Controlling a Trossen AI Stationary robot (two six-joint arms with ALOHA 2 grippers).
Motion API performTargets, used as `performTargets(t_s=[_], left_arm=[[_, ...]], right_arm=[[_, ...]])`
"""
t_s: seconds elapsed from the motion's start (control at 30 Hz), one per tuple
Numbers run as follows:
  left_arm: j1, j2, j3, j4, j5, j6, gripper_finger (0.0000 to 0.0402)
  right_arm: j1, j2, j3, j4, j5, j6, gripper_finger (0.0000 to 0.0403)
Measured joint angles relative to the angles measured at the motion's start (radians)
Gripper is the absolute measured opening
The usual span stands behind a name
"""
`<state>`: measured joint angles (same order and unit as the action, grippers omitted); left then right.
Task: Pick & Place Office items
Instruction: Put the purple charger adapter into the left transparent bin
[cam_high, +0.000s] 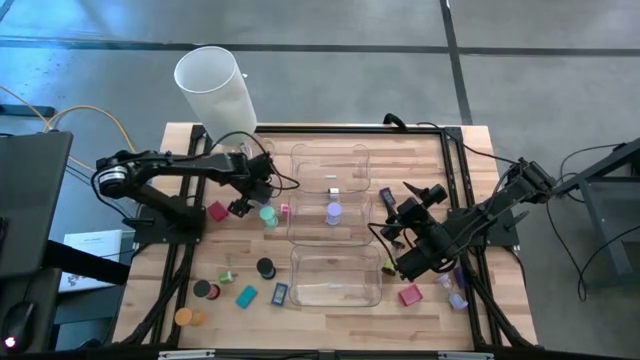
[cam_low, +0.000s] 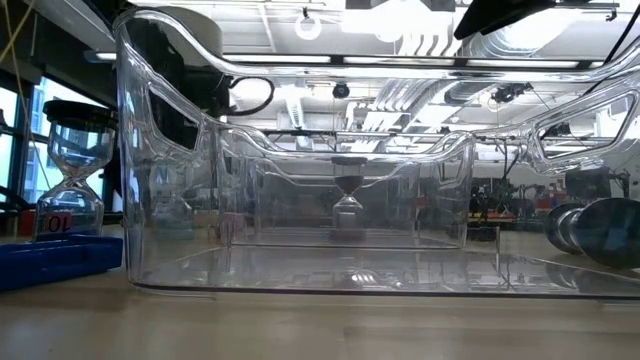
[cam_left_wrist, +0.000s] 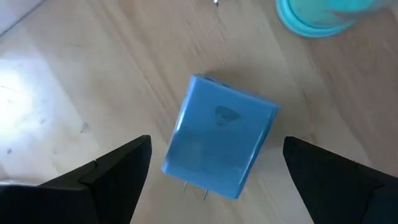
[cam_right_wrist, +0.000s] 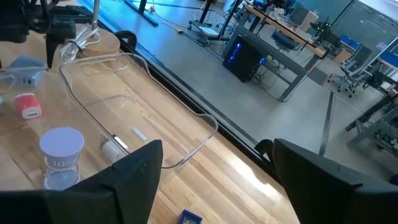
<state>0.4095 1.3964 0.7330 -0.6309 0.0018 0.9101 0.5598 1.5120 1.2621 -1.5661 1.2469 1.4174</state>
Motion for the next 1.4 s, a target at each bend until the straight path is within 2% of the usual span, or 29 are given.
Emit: performTargets(t_s=[0.3, 0.4, 0.5, 0.63, 0.83, 1.0, 1.17, 1.4], left_arm=[[0.002, 0.113, 0.004, 0.021, 0.012, 0.041, 0.0357], [0.006, 0.13, 0.005, 0.02, 0.013, 0.113, 0.0357], [0.017, 0.132, 0.004, 0.018, 0.021, 0.103, 0.0345], [0.035, 0.133, 0.002, 0.013, 0.04, 0.08, 0.03], [0.038, 0.135, 0.006, -0.002, 0.044, 0.047, 0.0203], [0.038, 0.138, 0.046, -0.044, 0.023, -0.022, 0.02], [0.041, 0.14, 0.083, -0.111, -0.07, -0.096, 0.02], [0.04, 0.141, 0.158, -0.326, -0.083, -0.144, 0.02]], right_arm=[[0.001, 0.0, 0.0, 0.002, -0.025, 0.0, 0.0294], [0.001, 0.0, -0.004, 0.004, -0.024, 0.0, 0.0294], [0.001, 0.0, -0.025, 0.011, -0.021, 0.0, 0.0294], [0.001, 0.0, -0.061, 0.014, -0.021, 0.013, 0.0294], [0.001, 0.0, -0.082, 0.034, -0.025, 0.019, 0.0294], [0.001, 0.0, -0.082, 0.037, -0.026, 0.019, 0.0294], [0.001, 0.0, -0.082, 0.037, -0.043, 0.019, 0.0294], [0.001, 0.0, -0.082, 0.057, -0.072, 0.019, 0.0294]])
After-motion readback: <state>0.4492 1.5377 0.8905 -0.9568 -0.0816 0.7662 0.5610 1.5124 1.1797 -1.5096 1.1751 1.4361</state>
